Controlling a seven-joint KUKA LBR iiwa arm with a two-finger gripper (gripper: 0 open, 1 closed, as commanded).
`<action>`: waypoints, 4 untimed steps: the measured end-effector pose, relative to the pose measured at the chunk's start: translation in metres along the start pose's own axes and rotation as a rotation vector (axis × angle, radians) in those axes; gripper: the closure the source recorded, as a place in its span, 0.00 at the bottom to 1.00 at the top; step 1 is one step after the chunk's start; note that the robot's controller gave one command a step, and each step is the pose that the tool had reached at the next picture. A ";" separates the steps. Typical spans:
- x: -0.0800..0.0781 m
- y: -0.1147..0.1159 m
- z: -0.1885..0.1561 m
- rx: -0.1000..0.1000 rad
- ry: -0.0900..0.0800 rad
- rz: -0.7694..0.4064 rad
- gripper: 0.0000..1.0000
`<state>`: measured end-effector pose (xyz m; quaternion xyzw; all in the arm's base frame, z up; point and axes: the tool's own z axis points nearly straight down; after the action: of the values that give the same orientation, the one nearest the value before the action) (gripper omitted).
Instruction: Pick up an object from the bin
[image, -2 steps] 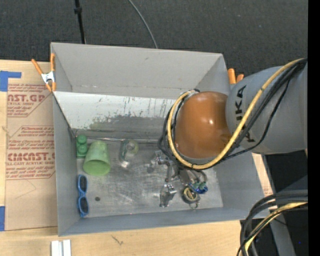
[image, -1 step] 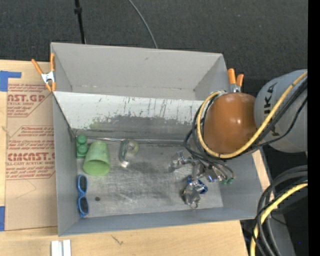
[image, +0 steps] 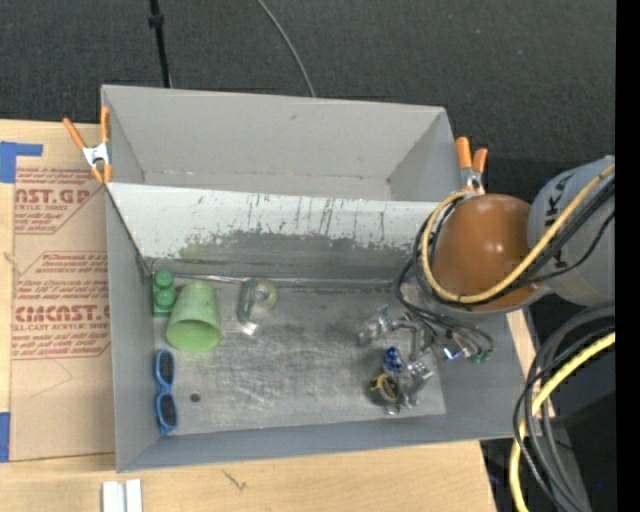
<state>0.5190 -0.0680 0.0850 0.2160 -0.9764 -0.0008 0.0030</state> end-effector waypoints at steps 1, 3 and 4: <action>-0.001 0.002 0.001 0.001 -0.006 -0.004 1.00; 0.016 -0.011 0.012 0.005 -0.019 -0.045 0.00; 0.018 -0.012 0.012 0.004 -0.009 -0.044 1.00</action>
Offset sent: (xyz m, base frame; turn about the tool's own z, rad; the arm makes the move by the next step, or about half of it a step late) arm 0.0000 0.0000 0.0000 0.0000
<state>0.5077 -0.0864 0.0734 0.2376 -0.9714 0.0004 -0.0017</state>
